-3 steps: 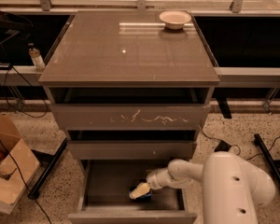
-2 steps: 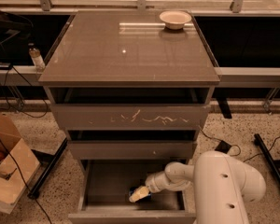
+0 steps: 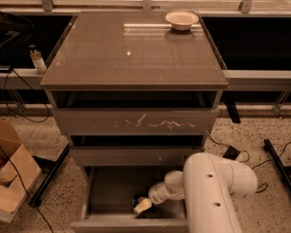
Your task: Pick pepsi can from bottom drawer and place on counter
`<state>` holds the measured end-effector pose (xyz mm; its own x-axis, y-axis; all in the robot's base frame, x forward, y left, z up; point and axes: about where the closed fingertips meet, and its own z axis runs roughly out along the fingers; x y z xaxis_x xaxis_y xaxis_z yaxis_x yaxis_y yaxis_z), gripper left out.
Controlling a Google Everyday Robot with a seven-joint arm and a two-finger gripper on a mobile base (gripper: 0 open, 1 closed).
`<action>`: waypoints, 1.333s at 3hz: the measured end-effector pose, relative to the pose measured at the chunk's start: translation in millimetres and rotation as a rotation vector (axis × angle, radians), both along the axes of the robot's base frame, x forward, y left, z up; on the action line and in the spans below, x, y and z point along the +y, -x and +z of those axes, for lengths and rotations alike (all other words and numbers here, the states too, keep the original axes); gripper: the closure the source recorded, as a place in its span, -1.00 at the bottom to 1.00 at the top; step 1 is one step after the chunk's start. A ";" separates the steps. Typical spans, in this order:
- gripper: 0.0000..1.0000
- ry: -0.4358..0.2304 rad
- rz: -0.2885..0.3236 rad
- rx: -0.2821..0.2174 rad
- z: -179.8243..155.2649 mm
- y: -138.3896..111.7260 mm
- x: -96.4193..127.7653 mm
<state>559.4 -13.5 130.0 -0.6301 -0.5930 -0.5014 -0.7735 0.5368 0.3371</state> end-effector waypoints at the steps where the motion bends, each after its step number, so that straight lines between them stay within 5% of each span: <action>1: -0.02 0.047 0.030 0.017 -9.6 7.1 5.7; 3: 0.91 0.019 -0.004 0.009 11.3 10.4 15.9; 4: 1.00 -0.067 -0.022 -0.062 73.9 14.1 25.4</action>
Offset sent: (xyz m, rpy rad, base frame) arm -0.0187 0.0205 -0.0224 -0.1125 0.0218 0.0615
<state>545.3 12.0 203.9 -0.6087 -0.5433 -0.5782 -0.7825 0.5314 0.3245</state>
